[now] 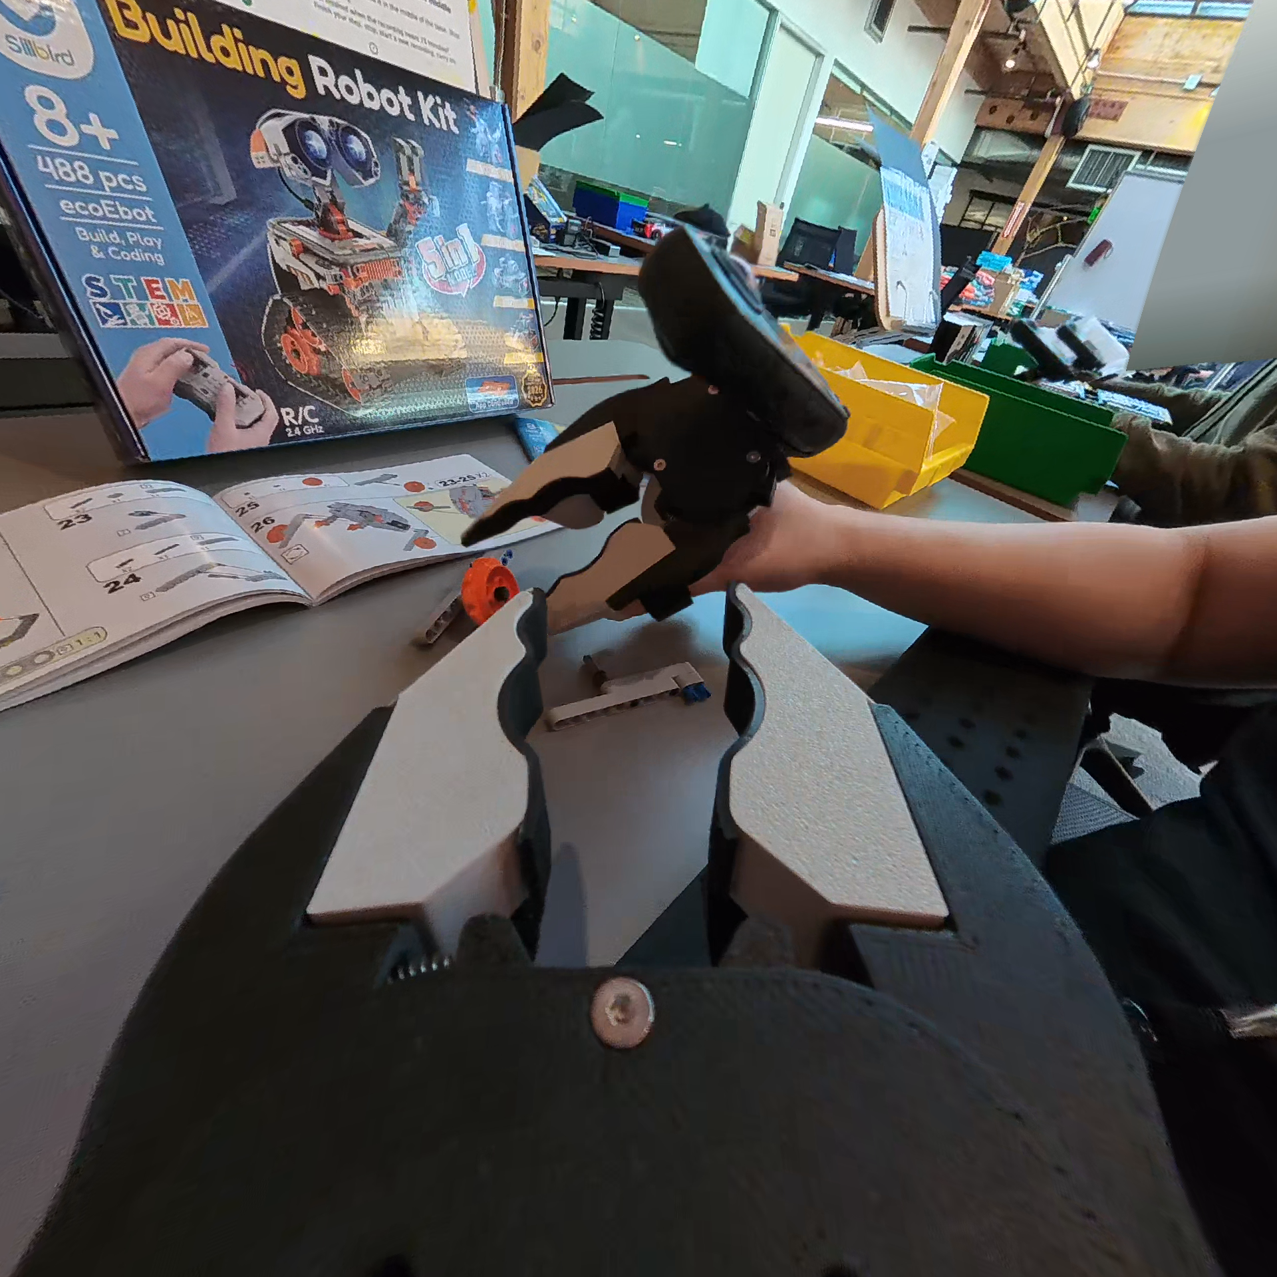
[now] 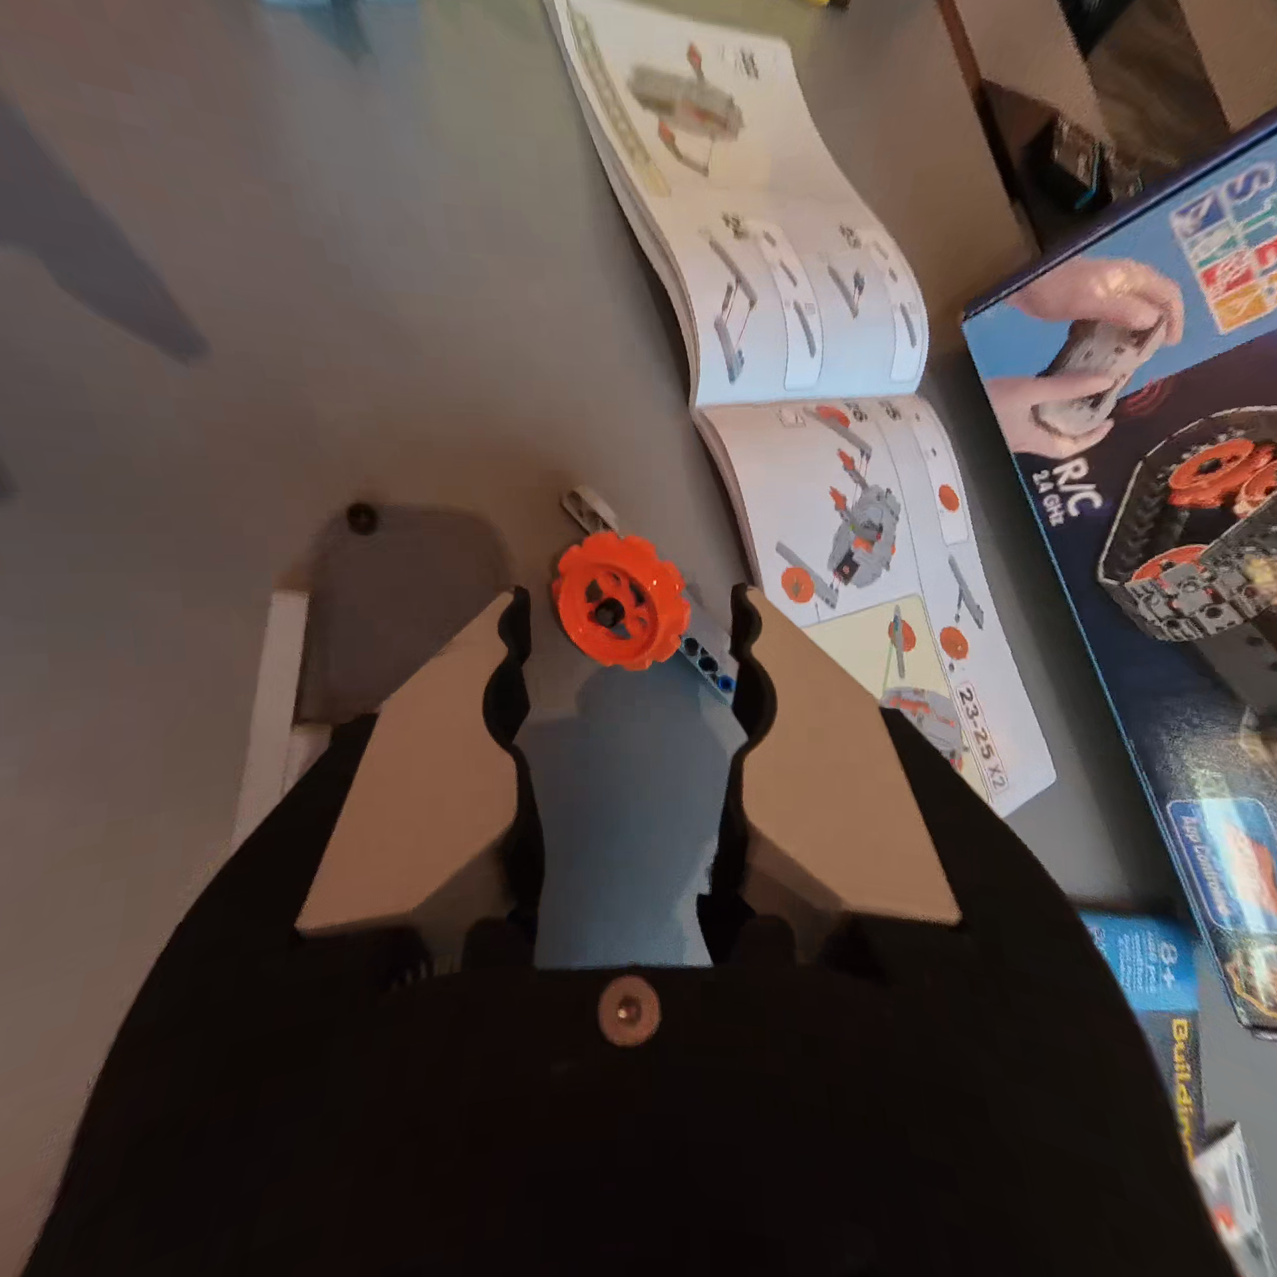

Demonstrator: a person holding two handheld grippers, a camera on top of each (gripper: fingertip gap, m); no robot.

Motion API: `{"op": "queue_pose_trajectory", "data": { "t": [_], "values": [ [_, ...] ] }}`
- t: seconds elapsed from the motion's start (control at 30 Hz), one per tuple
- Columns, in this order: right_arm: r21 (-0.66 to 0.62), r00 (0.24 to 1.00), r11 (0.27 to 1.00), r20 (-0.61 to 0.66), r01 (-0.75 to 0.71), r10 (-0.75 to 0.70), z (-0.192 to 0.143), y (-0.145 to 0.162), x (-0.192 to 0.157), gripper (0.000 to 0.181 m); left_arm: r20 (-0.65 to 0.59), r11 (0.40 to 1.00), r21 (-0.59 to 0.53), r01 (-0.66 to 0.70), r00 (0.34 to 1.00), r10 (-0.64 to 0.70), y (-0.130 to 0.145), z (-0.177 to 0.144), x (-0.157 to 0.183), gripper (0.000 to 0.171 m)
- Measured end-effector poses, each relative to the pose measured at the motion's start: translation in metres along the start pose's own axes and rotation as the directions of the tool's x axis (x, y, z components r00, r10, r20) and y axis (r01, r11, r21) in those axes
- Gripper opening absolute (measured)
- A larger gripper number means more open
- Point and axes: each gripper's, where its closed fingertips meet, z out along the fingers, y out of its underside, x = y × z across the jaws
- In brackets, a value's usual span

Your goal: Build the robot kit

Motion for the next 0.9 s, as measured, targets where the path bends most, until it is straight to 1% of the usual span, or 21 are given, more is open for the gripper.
{"op": "queue_pose_trajectory", "data": {
  "t": [0.07, 0.17, 0.23, 0.27, 0.33, 0.4, 0.47, 0.5, 0.6, 0.63, 0.67, 0.7, 0.77, 0.83, 0.9],
  "values": [
    [0.004, 0.999, 1.0, 0.032, -0.019, 0.019, 0.002, 0.002, -0.004, 0.038, 0.0, 1.0, -0.006, 0.01, 1.0, -0.01, 0.001, 0.002, -0.001, 0.049],
    [0.015, 0.997, 1.0, 0.08, -0.023, 0.021, 0.001, 0.003, -0.005, 0.038, 0.009, 0.999, -0.009, 0.039, 0.999, -0.039, 0.001, 0.004, -0.005, 0.046],
    [0.048, 0.992, 0.999, 0.128, -0.018, 0.012, -0.008, 0.001, -0.005, 0.038, 0.021, 0.997, 0.0, 0.079, 0.997, -0.079, -0.001, 0.005, -0.01, 0.045],
    [0.1, 0.984, 0.995, 0.178, -0.015, -0.003, -0.017, -0.004, -0.009, 0.038, 0.027, 0.994, 0.006, 0.106, 0.994, -0.106, -0.002, 0.005, -0.013, 0.045],
    [0.201, 0.975, 0.979, 0.222, -0.016, -0.03, -0.038, -0.012, -0.008, 0.038, 0.024, 0.986, 0.021, 0.165, 0.986, -0.166, -0.003, 0.005, -0.015, 0.045],
    [0.302, 0.946, 0.953, 0.309, -0.002, -0.096, -0.062, -0.017, -0.019, 0.038, -0.005, 0.972, 0.03, 0.231, 0.973, -0.231, -0.003, 0.006, -0.013, 0.044],
    [0.366, 0.929, 0.93, 0.347, -0.005, -0.131, -0.081, -0.018, -0.025, 0.038, -0.046, 0.946, 0.02, 0.325, 0.945, -0.324, -0.001, 0.008, -0.009, 0.044],
    [0.417, 0.912, 0.909, 0.371, 0.005, -0.176, -0.092, -0.022, -0.032, 0.038, -0.075, 0.926, 0.006, 0.377, 0.924, -0.376, 0.001, 0.009, -0.006, 0.045],
    [0.543, 0.891, 0.838, 0.353, 0.053, -0.285, -0.124, -0.043, -0.042, 0.038, -0.208, 0.848, -0.042, 0.528, 0.826, -0.524, 0.001, 0.011, 0.008, 0.047],
    [0.583, 0.879, 0.81, 0.359, 0.052, -0.315, -0.136, -0.051, -0.048, 0.038, -0.266, 0.834, -0.055, 0.55, 0.797, -0.543, -0.001, 0.01, 0.015, 0.047],
    [0.616, 0.861, 0.788, 0.385, 0.029, -0.333, -0.147, -0.059, -0.055, 0.038, -0.318, 0.837, -0.063, 0.544, 0.784, -0.533, -0.003, 0.009, 0.022, 0.046],
    [0.638, 0.835, 0.77, 0.43, -0.013, -0.342, -0.159, -0.065, -0.062, 0.038, -0.345, 0.853, -0.059, 0.519, 0.791, -0.505, -0.004, 0.009, 0.027, 0.047],
    [0.66, 0.775, 0.739, 0.535, -0.134, -0.338, -0.178, -0.076, -0.073, 0.037, -0.38, 0.9, -0.028, 0.436, 0.828, -0.413, -0.008, 0.008, 0.038, 0.056],
    [0.665, 0.715, 0.703, 0.617, -0.251, -0.328, -0.192, -0.084, -0.077, 0.038, -0.402, 0.936, 0.017, 0.352, 0.86, -0.316, -0.014, 0.008, 0.049, 0.057],
    [0.643, 0.653, 0.68, 0.69, -0.354, -0.312, -0.201, -0.089, -0.079, 0.037, -0.409, 0.958, 0.082, 0.276, 0.886, -0.22, -0.023, 0.009, 0.057, 0.057]
  ]
}}
